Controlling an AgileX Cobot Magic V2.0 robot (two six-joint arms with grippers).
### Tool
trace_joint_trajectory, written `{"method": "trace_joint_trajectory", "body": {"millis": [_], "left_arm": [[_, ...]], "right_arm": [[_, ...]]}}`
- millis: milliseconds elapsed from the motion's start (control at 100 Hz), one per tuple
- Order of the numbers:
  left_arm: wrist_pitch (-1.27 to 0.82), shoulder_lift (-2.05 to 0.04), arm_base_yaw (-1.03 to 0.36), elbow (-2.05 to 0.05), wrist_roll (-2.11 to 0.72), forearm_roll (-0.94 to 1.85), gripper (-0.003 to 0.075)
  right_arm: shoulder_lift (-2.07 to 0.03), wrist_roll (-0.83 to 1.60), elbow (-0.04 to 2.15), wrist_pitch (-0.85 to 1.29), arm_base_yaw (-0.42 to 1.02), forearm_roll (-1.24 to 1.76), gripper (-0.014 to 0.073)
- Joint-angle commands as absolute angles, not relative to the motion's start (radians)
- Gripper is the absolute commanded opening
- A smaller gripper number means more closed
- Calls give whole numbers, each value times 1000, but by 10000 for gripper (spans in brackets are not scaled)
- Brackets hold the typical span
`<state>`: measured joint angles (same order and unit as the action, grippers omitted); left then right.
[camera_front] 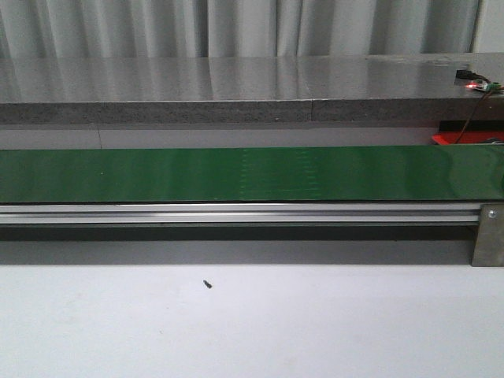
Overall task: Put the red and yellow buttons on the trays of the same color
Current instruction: 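Carry the red button to the red tray and lower it, then open the right gripper and raise it from the red tray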
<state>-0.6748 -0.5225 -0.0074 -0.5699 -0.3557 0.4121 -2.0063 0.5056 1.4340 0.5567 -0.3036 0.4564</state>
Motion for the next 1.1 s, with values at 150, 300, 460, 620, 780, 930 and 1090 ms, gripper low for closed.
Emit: {"method": "trace_joint_trajectory", "body": {"millis": [150, 300, 460, 620, 780, 930, 1090], "left_arm": [[-612, -525, -15, -599, -357, 444, -20], [-612, -525, -15, -599, -357, 444, -20], [-612, -525, -15, -599, -357, 444, -20], [-612, -525, -15, -599, -357, 444, -20], [-612, -525, -15, -599, -357, 444, -20], [-612, -525, -15, -599, -357, 444, -20], [-612, -525, -15, -599, -357, 444, -20]], "right_arm": [[-1903, 511, 1464, 540, -307, 481, 497], [-1849, 512, 1464, 549, -307, 482, 497], [-1783, 520, 1464, 600, -296, 483, 497], [-1718, 528, 1464, 650, -265, 485, 451], [-1660, 528, 1462, 668, -212, 485, 234], [-1613, 527, 1451, 667, -154, 487, 14], [-1552, 526, 1380, 634, -108, 495, -59]]}}
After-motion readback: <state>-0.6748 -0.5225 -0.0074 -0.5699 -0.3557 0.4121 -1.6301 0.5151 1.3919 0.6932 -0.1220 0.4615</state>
